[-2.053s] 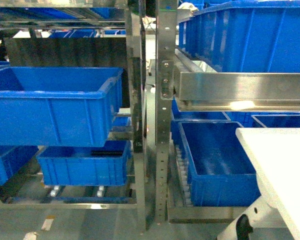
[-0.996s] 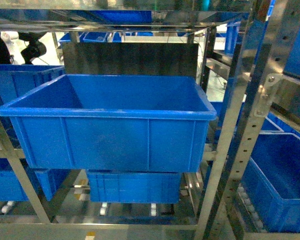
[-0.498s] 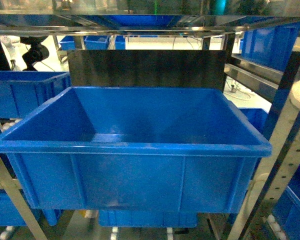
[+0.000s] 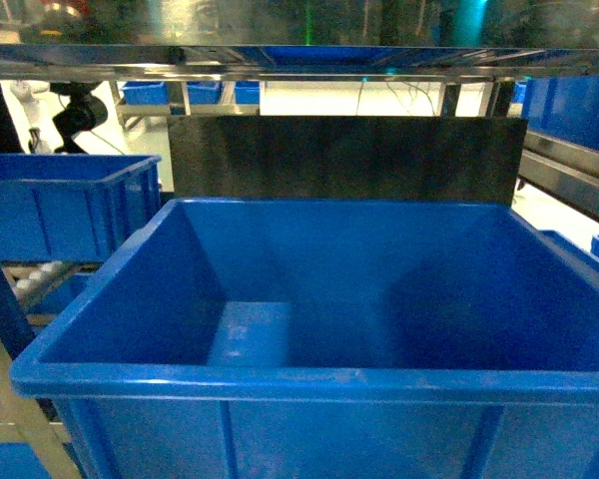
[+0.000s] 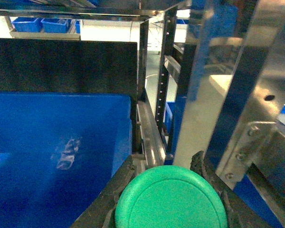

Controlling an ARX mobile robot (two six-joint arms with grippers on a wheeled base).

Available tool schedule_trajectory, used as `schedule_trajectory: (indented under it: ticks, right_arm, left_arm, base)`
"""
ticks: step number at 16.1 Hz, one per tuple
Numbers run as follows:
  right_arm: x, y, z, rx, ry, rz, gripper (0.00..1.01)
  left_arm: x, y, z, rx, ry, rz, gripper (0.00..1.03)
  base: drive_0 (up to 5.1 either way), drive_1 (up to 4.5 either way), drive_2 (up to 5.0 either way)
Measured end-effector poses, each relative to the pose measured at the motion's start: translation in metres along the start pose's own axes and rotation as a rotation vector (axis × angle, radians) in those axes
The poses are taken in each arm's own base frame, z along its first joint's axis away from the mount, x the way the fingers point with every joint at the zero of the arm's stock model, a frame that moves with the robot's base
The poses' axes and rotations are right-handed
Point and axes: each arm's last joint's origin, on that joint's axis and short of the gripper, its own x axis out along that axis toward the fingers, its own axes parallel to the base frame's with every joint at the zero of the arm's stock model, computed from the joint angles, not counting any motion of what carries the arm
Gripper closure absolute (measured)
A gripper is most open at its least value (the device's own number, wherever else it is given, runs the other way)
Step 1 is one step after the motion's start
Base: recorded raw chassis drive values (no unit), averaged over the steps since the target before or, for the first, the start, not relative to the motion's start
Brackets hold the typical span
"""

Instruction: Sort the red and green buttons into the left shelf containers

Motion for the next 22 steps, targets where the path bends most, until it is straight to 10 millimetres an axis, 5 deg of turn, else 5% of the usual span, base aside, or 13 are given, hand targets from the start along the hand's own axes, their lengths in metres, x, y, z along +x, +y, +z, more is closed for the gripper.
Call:
schedule_trajectory:
  ticks: [5, 9, 12, 22]
  right_arm:
    - [0.013, 0.009, 0.004, -0.025, -0.032, 0.009, 0.70]
    - [0.042, 0.051, 0.018, -0.070, -0.096, 0.103, 0.70]
    - [0.056, 0.083, -0.007, -0.074, -0.042, 0.164, 0.70]
    - [0.101, 0.103, -0.034, -0.107, 0.035, 0.132, 0.70]
  left_arm:
    - [0.000, 0.001, -0.001, 0.000, 0.007, 0.014, 0.78]
    - [0.000, 0.001, 0.000, 0.000, 0.004, 0.007, 0.78]
    - [0.000, 0.001, 0.000, 0.000, 0.005, 0.006, 0.78]
    - [0.000, 0.001, 0.000, 0.000, 0.005, 0.006, 0.78]
  base:
    - [-4.7, 3.94, 0.2]
    - [-1.2, 0.99, 0.0]
    - [0.0, 0.00, 0.0]
    - [0.0, 0.00, 0.0]
